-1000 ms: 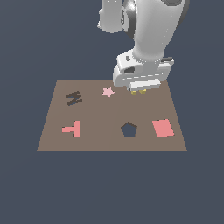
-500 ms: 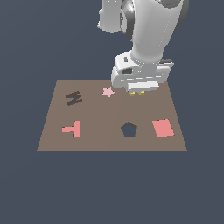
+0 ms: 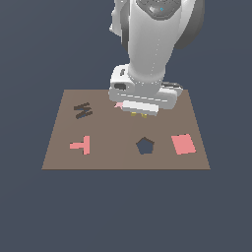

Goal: Insert a designated object into the corresponding slot on a board.

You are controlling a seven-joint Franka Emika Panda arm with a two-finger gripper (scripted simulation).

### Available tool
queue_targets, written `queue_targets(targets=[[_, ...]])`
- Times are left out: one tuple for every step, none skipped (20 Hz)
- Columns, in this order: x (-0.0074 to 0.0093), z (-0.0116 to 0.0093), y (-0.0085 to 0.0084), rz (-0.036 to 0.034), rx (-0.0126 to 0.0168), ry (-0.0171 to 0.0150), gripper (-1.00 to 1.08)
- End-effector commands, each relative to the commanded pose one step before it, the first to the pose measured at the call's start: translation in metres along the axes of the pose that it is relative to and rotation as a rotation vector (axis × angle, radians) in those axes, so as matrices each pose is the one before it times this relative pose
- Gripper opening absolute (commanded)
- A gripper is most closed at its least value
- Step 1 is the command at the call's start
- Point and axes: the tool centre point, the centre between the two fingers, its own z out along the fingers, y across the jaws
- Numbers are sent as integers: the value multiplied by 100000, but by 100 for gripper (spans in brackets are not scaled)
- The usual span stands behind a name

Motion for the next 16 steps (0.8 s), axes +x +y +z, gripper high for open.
queue_targets(targets=[[1554, -121, 2020, 11722, 16, 61, -100], [684, -41, 851, 5097, 4, 5, -100], [677, -40, 845, 5051, 3, 5, -100], [670, -40, 840, 5008, 2, 4, -100], [664, -39, 834, 4967, 1, 4, -100], [657, -38, 830, 4929, 0, 3, -100], [651, -38, 825, 4892, -1, 3, -100], [645, -37, 821, 4858, -2, 2, -100], [639, -36, 819, 4830, -3, 2, -100], [633, -36, 816, 4799, -4, 1, -100], [620, -34, 803, 4710, -5, 0, -100], [587, -32, 764, 4473, -6, -1, -100], [548, -30, 720, 4195, -7, -2, -100], [510, -27, 674, 3918, -8, -2, -100], [474, -25, 628, 3642, -8, -3, -100], [438, -23, 581, 3365, -8, -3, -100]])
